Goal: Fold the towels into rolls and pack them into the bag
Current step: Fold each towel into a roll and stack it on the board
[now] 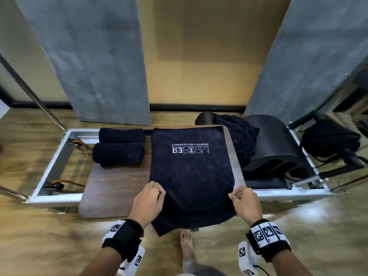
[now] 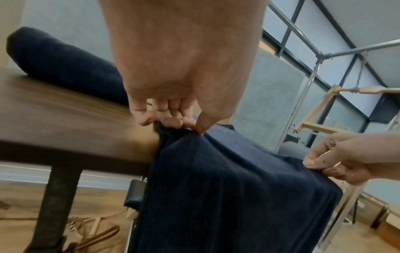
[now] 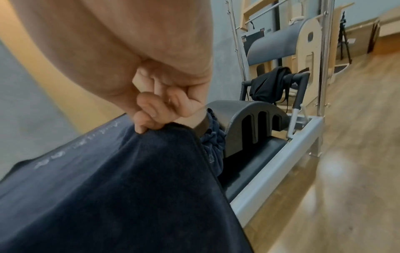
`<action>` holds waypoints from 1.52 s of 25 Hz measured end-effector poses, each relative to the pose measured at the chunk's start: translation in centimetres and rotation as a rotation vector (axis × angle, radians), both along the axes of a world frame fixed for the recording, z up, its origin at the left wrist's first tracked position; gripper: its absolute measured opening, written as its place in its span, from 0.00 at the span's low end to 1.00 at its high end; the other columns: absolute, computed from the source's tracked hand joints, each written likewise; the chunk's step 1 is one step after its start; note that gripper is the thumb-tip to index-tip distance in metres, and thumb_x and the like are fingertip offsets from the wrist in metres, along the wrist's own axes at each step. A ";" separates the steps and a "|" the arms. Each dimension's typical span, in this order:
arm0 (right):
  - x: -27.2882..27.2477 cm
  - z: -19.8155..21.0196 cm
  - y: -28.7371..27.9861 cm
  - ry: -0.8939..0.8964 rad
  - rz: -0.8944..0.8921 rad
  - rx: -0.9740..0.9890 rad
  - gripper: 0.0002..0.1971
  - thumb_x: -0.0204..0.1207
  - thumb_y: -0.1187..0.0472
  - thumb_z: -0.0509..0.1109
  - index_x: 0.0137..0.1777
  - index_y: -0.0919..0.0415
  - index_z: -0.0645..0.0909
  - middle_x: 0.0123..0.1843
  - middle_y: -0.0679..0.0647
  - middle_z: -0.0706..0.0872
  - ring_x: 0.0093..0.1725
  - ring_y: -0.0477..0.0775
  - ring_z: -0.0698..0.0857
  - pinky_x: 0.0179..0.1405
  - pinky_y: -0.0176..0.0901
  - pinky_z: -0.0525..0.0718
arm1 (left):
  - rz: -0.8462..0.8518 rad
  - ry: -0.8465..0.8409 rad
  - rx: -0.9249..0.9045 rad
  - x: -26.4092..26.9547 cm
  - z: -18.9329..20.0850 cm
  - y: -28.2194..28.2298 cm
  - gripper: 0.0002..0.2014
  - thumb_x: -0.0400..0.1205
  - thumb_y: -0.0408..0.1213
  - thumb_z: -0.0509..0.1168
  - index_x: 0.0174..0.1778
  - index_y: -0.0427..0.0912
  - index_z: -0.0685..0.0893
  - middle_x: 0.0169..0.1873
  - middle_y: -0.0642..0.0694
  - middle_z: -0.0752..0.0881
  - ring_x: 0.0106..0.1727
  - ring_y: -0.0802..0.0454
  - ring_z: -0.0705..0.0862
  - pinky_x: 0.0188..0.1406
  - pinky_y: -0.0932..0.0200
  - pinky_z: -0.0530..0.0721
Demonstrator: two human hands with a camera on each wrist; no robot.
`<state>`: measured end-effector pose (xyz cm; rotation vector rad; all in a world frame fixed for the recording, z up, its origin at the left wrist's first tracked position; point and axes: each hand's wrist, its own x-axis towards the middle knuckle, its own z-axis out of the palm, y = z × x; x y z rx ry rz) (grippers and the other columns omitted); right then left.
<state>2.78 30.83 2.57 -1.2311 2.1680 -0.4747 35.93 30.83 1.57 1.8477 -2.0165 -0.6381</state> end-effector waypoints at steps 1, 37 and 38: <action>0.2 0.5 -1.0 -0.044 0.004 -0.041 0.10 0.79 0.57 0.79 0.38 0.54 0.84 0.36 0.47 0.90 0.42 0.55 0.89 0.44 0.47 0.82 | 0.017 0.042 -0.051 -0.3 0.8 -0.9 0.06 0.92 0.44 0.63 0.48 0.53 0.79 0.48 0.57 0.80 0.55 0.54 0.83 0.47 0.55 0.78; -0.2 -1.2 -0.6 -0.233 0.132 -0.290 0.14 0.77 0.70 0.80 0.46 0.46 0.87 0.43 0.53 0.90 0.48 0.63 0.89 0.50 0.53 0.88 | 0.020 0.252 -0.131 0.2 -1.4 0.6 0.11 0.84 0.46 0.75 0.60 0.54 0.83 0.56 0.63 0.80 0.59 0.63 0.81 0.61 0.51 0.81; 0.0 -1.5 0.5 -0.132 0.222 -0.283 0.12 0.76 0.66 0.82 0.46 0.46 0.88 0.45 0.49 0.88 0.50 0.58 0.87 0.53 0.49 0.86 | -0.059 0.135 -0.089 0.4 -1.6 1.7 0.13 0.82 0.54 0.74 0.59 0.57 0.83 0.57 0.66 0.78 0.61 0.65 0.79 0.61 0.52 0.78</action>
